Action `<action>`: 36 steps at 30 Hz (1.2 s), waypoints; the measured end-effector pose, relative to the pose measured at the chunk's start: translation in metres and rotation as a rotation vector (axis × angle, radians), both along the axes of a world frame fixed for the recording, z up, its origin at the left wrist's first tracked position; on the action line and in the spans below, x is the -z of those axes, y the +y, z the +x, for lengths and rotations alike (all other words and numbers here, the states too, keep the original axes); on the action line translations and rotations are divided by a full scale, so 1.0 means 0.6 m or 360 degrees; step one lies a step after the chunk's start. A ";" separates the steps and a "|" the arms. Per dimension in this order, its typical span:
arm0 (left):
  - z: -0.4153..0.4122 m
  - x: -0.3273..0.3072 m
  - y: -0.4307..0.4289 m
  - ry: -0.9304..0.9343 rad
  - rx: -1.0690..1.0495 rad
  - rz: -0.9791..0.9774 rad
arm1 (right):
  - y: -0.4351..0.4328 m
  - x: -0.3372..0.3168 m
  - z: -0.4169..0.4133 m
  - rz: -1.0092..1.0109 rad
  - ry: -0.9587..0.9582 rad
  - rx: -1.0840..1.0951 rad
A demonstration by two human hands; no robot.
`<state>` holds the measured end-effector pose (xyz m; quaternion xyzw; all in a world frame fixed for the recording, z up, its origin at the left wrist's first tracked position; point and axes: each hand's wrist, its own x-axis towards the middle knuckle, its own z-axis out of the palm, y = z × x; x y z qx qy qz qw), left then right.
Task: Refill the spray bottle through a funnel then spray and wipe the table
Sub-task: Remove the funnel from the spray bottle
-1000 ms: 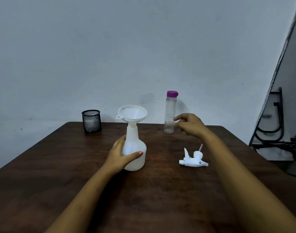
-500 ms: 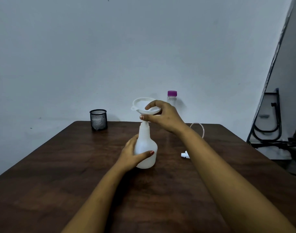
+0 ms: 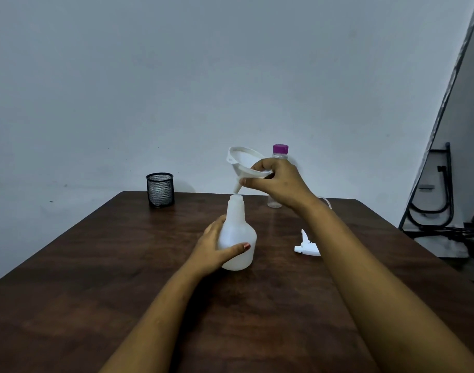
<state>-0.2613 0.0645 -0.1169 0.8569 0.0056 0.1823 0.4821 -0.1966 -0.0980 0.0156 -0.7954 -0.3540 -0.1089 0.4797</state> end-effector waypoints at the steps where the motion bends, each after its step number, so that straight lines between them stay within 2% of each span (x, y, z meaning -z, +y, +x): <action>1: 0.001 0.001 0.002 0.0008 0.0001 -0.0003 | 0.000 0.001 0.002 -0.0076 -0.0001 -0.0015; 3: 0.002 0.001 0.002 0.0020 -0.0004 -0.0001 | 0.001 0.007 0.004 -0.0193 0.0006 -0.0045; 6: -0.001 -0.002 0.000 -0.0011 -0.0001 0.0019 | 0.002 0.015 0.004 -0.0110 -0.0003 -0.0011; 10: -0.001 -0.002 0.000 -0.0049 0.0019 0.0017 | 0.009 0.027 0.000 -0.0213 -0.0029 0.0013; 13: -0.005 -0.004 -0.002 -0.0057 0.0015 0.0034 | 0.016 0.038 0.001 -0.0093 -0.0052 0.0078; 17: -0.005 -0.004 -0.001 -0.0024 0.0006 0.0041 | 0.017 0.039 0.001 -0.0166 -0.0017 0.0052; 19: -0.006 -0.004 -0.001 -0.0032 0.0014 0.0057 | 0.013 0.030 0.000 -0.0026 0.0012 0.0051; 24: -0.003 -0.004 0.001 -0.0062 -0.0012 0.0011 | -0.001 0.010 0.002 0.0550 0.0385 -0.0006; 27: -0.003 -0.008 0.001 -0.0102 -0.0024 -0.0095 | -0.008 0.013 0.015 0.0623 0.0455 0.0096; 33: 0.001 -0.001 0.001 -0.0094 -0.0066 -0.0036 | -0.023 0.046 0.062 0.0897 0.0840 0.0131; 36: 0.004 0.004 0.004 -0.0065 -0.0054 0.0011 | -0.027 0.072 0.077 0.0944 0.0855 0.0227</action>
